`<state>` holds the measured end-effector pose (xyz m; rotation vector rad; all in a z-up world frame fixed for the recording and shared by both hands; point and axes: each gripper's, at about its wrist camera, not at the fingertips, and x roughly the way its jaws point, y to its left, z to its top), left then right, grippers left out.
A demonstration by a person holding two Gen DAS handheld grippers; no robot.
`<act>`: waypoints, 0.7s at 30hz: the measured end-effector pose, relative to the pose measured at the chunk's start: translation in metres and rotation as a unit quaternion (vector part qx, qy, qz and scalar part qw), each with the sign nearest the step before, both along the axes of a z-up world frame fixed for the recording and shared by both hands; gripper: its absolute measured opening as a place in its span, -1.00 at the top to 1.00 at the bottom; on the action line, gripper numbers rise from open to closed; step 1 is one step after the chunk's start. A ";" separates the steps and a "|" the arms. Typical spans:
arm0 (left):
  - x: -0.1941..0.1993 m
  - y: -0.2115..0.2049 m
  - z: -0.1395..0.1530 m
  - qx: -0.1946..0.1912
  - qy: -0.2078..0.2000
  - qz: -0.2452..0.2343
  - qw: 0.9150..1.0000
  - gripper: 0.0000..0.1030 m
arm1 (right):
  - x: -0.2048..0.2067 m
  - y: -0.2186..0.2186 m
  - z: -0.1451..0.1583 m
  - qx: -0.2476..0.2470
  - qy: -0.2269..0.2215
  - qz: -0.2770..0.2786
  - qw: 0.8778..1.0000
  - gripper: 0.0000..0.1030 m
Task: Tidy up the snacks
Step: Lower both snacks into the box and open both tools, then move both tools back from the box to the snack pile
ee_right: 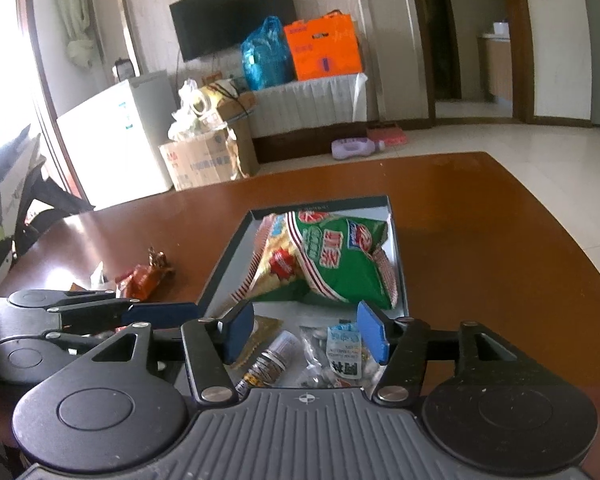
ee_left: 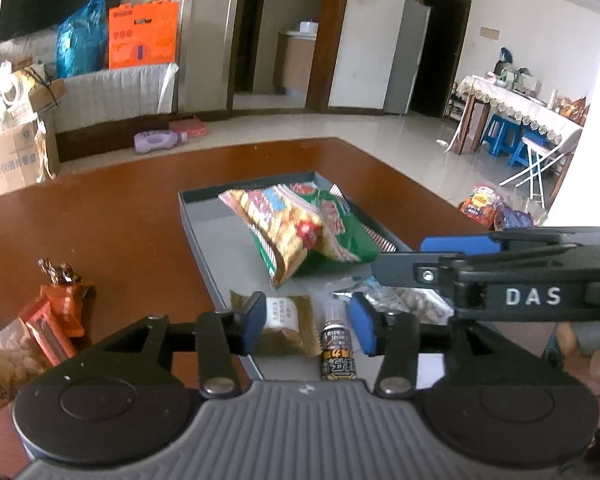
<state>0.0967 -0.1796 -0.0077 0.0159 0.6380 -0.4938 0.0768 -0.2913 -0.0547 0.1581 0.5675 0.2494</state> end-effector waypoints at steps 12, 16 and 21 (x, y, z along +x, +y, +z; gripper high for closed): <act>-0.013 0.037 0.019 -0.005 -0.018 0.034 0.999 -0.06 | -0.003 0.015 0.011 0.024 -0.022 0.015 0.999 -0.13; -0.017 0.055 0.022 0.006 -0.016 0.052 0.999 -0.06 | -0.003 0.026 0.015 0.025 -0.027 0.026 0.999 -0.13; -0.027 0.078 0.026 0.016 -0.015 0.066 0.998 -0.06 | -0.002 0.042 0.017 0.023 -0.028 0.041 0.999 -0.13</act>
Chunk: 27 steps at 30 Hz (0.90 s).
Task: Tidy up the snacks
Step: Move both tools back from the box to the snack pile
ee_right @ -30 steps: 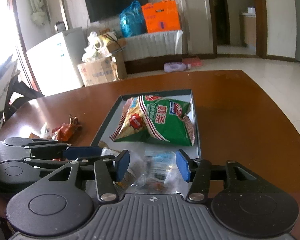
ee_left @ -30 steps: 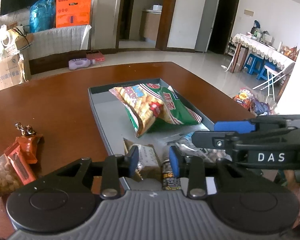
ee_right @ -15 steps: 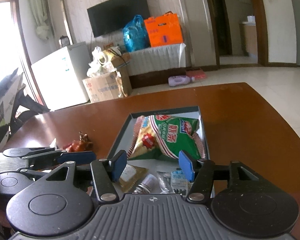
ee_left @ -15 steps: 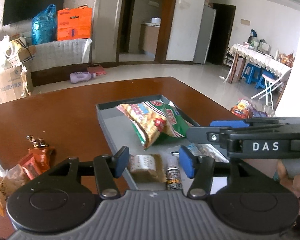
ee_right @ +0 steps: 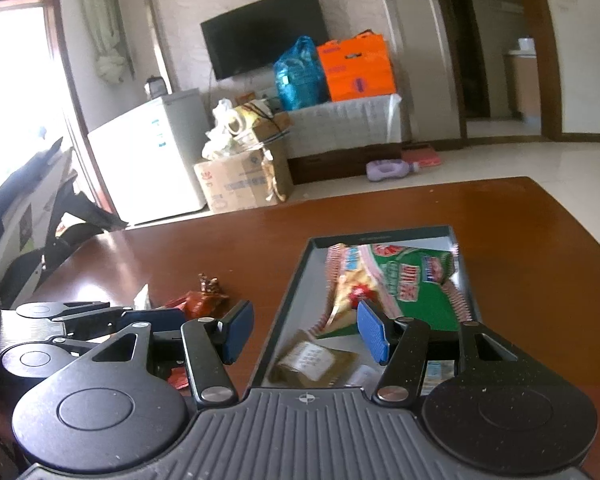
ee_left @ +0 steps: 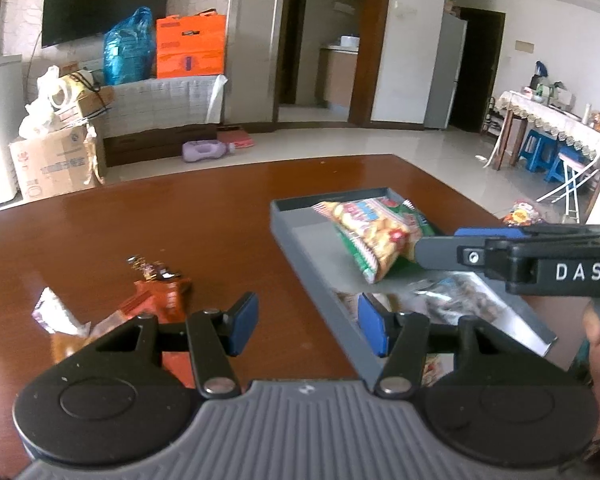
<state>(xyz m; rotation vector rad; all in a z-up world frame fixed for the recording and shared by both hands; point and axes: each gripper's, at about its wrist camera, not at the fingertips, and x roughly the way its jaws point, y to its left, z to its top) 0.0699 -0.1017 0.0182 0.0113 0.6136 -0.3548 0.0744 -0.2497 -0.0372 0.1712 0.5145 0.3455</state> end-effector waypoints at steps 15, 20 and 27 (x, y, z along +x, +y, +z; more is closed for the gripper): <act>-0.026 0.053 -0.001 0.026 0.011 0.028 0.999 -0.06 | 0.005 0.040 0.003 -0.006 0.005 0.035 0.999 -0.13; -0.031 0.070 -0.008 0.042 0.024 0.045 0.998 -0.06 | 0.009 0.057 0.003 -0.009 0.007 0.051 0.999 -0.13; -0.029 0.085 -0.018 0.047 0.039 0.058 0.996 -0.06 | 0.014 0.079 0.001 -0.018 0.014 0.070 0.997 -0.15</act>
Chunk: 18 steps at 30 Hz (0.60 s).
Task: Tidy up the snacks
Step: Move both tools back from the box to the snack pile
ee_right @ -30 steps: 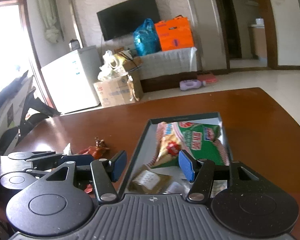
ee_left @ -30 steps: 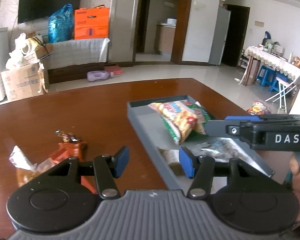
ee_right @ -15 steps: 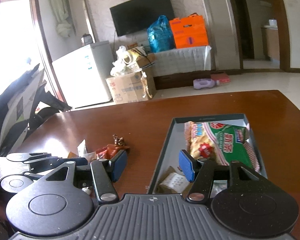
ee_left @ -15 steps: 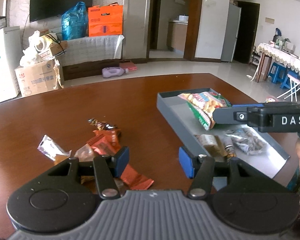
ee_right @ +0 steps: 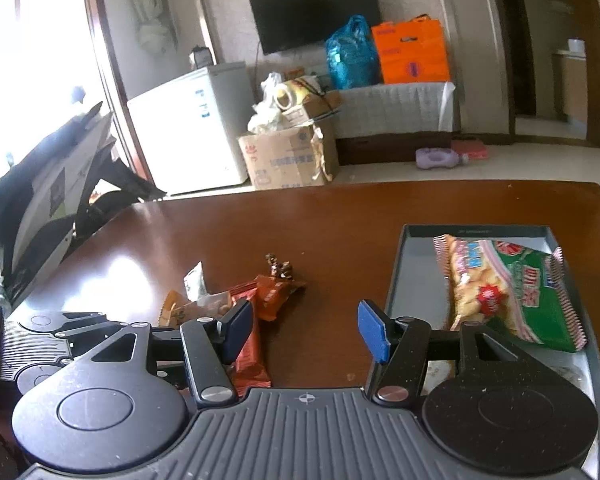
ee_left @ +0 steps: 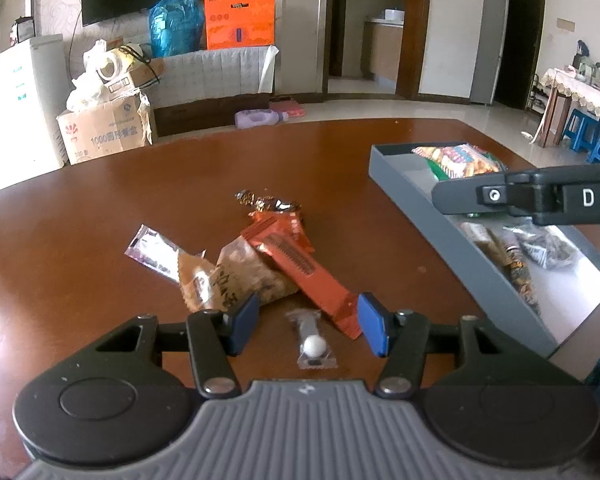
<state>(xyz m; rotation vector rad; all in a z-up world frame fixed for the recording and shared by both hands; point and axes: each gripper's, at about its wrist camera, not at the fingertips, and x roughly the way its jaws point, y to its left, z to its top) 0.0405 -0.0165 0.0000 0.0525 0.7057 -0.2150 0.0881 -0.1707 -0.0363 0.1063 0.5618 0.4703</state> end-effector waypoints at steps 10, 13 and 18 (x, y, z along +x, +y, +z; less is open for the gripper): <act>0.002 0.000 -0.009 0.002 0.007 -0.003 1.000 -0.06 | 0.006 0.026 -0.004 -0.016 0.007 0.022 1.000 -0.15; 0.006 0.000 -0.014 0.006 0.012 -0.004 1.000 -0.06 | 0.007 0.032 -0.005 -0.017 0.008 0.025 1.000 -0.16; 0.011 0.003 -0.024 0.009 0.024 -0.003 1.000 -0.06 | 0.009 0.036 -0.007 -0.019 0.010 0.027 0.999 -0.18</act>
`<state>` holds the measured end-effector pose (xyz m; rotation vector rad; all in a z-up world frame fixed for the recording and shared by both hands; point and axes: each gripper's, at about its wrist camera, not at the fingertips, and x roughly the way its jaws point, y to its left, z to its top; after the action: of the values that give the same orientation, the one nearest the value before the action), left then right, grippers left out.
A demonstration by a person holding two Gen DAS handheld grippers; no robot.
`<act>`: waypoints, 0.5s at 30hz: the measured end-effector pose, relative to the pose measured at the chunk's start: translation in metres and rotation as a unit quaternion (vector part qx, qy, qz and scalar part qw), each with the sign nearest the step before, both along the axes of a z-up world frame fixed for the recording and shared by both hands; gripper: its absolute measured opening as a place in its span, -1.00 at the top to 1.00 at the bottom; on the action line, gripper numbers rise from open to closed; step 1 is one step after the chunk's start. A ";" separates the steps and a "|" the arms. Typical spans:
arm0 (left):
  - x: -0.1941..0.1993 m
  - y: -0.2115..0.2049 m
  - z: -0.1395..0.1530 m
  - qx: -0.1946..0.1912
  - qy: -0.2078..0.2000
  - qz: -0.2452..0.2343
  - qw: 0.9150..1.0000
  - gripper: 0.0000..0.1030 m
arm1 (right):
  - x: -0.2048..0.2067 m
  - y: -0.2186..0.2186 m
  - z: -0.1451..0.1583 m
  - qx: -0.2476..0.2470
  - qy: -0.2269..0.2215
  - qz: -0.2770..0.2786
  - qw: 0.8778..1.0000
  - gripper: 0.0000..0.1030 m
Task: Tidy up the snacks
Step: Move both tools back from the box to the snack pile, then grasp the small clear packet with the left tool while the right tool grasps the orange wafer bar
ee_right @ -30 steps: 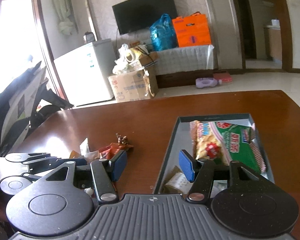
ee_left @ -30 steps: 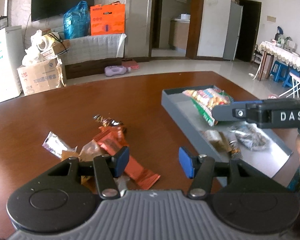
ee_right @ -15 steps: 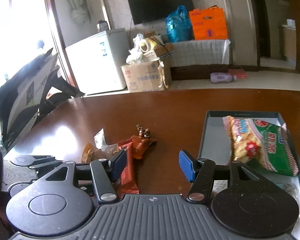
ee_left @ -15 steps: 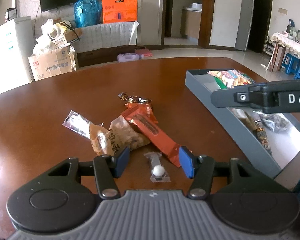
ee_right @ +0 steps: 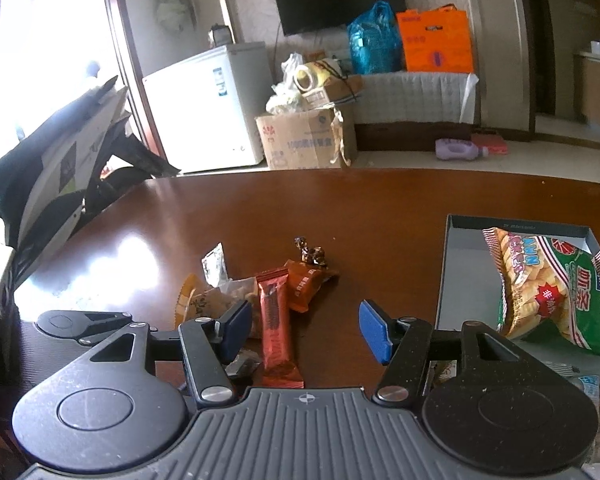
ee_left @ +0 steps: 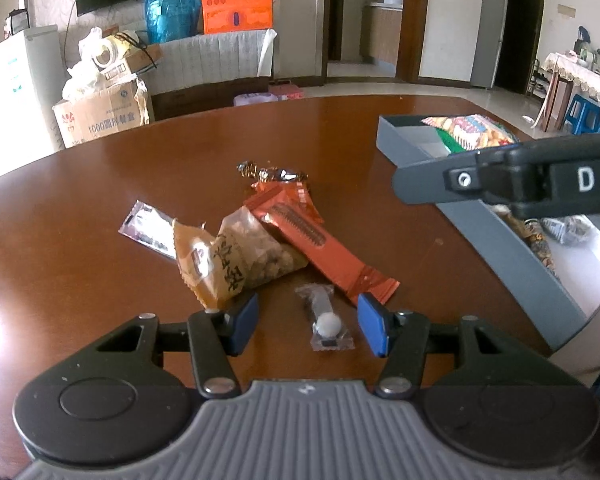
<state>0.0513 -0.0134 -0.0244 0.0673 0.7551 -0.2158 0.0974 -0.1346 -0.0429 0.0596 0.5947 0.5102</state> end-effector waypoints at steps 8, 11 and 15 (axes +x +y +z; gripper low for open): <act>0.007 0.003 -0.010 -0.003 0.003 0.000 1.000 0.08 | 0.002 0.011 -0.005 -0.007 0.006 0.009 1.000 -0.19; 0.008 0.005 -0.011 -0.005 0.000 0.002 1.000 0.22 | 0.004 0.018 -0.007 -0.010 0.009 0.014 1.000 -0.19; 0.009 0.006 -0.013 -0.012 -0.006 -0.004 1.000 0.25 | 0.008 0.032 -0.012 -0.018 0.013 0.023 1.000 -0.19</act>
<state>0.0601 -0.0072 -0.0374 0.0489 0.7408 -0.2325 0.1052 -0.1027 -0.0553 0.0192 0.6304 0.5432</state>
